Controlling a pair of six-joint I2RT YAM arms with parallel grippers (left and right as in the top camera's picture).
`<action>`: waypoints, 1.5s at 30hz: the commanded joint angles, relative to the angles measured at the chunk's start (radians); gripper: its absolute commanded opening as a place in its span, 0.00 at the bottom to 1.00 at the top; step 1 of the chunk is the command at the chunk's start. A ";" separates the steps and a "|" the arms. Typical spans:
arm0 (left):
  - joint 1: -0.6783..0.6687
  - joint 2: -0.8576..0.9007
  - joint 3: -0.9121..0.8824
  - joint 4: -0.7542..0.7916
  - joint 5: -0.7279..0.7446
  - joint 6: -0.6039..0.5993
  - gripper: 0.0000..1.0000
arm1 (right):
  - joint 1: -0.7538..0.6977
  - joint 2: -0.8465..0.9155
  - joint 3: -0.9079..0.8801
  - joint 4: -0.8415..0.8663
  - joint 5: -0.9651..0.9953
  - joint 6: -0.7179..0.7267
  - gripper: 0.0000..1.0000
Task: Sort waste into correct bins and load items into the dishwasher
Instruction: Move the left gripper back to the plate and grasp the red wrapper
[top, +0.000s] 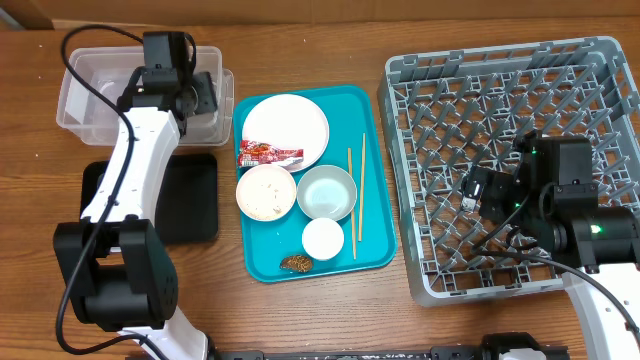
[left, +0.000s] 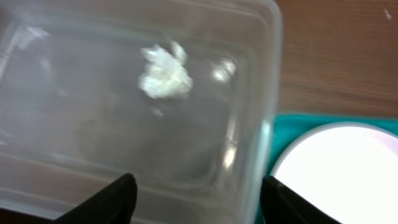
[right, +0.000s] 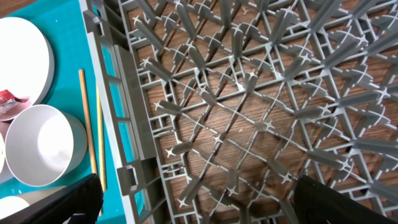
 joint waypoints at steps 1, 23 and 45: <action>-0.041 -0.052 0.003 -0.071 0.183 -0.068 0.70 | -0.003 -0.009 0.023 0.002 -0.003 0.002 1.00; -0.213 -0.002 -0.002 -0.419 0.188 -0.510 0.93 | -0.003 -0.009 0.023 0.001 -0.003 0.002 1.00; -0.212 0.116 -0.005 -0.399 0.169 -0.602 0.93 | -0.003 -0.007 0.023 0.001 -0.003 0.002 1.00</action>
